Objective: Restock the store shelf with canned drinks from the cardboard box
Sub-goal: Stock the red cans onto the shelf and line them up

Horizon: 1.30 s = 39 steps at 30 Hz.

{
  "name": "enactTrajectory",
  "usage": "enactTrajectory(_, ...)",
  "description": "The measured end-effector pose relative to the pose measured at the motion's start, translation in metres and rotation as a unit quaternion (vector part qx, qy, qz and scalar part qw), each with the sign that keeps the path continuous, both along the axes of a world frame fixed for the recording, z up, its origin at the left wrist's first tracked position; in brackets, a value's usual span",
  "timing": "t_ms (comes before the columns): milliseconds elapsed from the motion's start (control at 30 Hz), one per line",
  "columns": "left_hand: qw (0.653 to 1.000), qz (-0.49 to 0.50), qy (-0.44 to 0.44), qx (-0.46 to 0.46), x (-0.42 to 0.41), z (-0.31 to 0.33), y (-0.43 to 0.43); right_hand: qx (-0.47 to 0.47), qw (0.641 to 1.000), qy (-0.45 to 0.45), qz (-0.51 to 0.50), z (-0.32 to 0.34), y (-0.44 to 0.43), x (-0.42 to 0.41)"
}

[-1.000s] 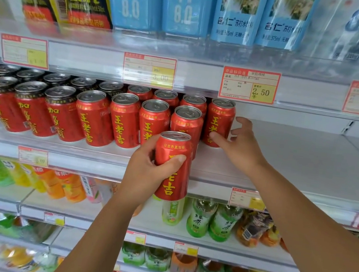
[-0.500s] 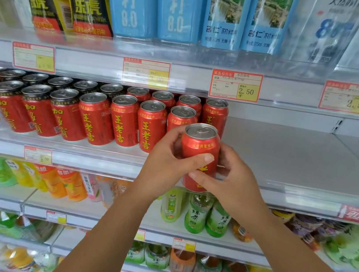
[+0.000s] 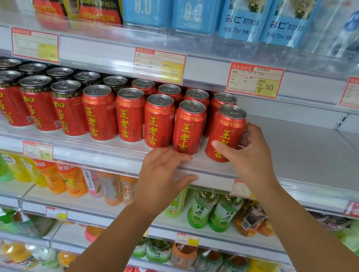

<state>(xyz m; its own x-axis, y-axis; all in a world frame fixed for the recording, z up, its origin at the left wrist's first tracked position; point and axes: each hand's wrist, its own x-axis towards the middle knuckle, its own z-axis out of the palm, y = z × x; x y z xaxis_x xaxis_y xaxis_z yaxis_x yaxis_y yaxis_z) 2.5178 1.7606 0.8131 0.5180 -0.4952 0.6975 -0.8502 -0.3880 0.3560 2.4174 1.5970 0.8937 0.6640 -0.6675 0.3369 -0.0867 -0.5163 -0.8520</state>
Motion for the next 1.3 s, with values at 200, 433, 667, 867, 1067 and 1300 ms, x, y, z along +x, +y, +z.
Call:
enactTrajectory(200, 1.0, -0.007, -0.02, -0.016, 0.0, -0.002, -0.002, -0.029, 0.999, 0.04, 0.002, -0.007, 0.0, 0.008)
enactTrajectory(433, 1.0, -0.009, 0.006, -0.027, -0.003, 0.002, -0.003, -0.041, 0.995, 0.091, 0.001, -0.008, 0.0, 0.013)
enactTrajectory(667, 0.994, -0.045, -0.026, -0.092, -0.05, 0.009, -0.013, -0.028, 0.994, -0.092, -0.046, -0.006, -0.001, -0.053)
enactTrajectory(867, 0.946, -0.262, 0.179, 0.065, -0.135, -0.077, -0.057, 0.025, 0.991, -0.004, -0.134, -0.086, -0.033, -0.17)
enactTrajectory(1067, 0.832, -0.272, 0.345, 0.34, -0.197, -0.236, -0.066, 0.21, 0.931, 0.199, -0.221, -0.254, -0.047, -0.282)
enactTrajectory(1300, 0.656, -0.176, 0.416, 0.605, -0.23, -0.41, -0.04, 0.428, 0.78, 0.373, -0.264, -0.473, -0.017, -0.36)
